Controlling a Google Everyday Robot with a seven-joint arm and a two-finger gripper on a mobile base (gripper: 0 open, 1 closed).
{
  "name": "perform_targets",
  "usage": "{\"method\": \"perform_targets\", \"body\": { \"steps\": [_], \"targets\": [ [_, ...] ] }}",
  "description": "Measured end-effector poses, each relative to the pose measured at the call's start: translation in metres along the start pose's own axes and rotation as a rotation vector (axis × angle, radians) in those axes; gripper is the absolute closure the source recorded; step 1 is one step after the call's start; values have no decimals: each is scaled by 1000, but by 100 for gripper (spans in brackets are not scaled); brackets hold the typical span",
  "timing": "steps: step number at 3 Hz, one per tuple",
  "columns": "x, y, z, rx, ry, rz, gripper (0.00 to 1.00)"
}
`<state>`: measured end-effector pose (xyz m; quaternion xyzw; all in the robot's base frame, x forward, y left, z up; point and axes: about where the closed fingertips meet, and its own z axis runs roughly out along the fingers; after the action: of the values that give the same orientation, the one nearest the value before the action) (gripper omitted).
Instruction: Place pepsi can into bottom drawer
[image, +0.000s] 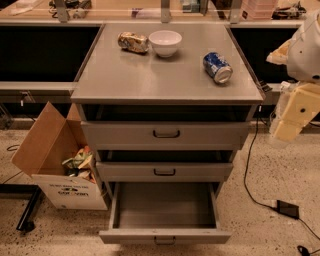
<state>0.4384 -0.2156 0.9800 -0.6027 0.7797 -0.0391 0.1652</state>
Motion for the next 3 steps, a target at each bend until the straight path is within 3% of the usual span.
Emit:
{"method": "perform_targets", "body": {
  "steps": [1, 2, 3],
  "targets": [
    [0, 0, 0, 0, 0, 0, 0],
    [-8, -21, 5, 25, -21, 28, 0],
    [-11, -56, 25, 44, -77, 101, 0]
  ]
}}
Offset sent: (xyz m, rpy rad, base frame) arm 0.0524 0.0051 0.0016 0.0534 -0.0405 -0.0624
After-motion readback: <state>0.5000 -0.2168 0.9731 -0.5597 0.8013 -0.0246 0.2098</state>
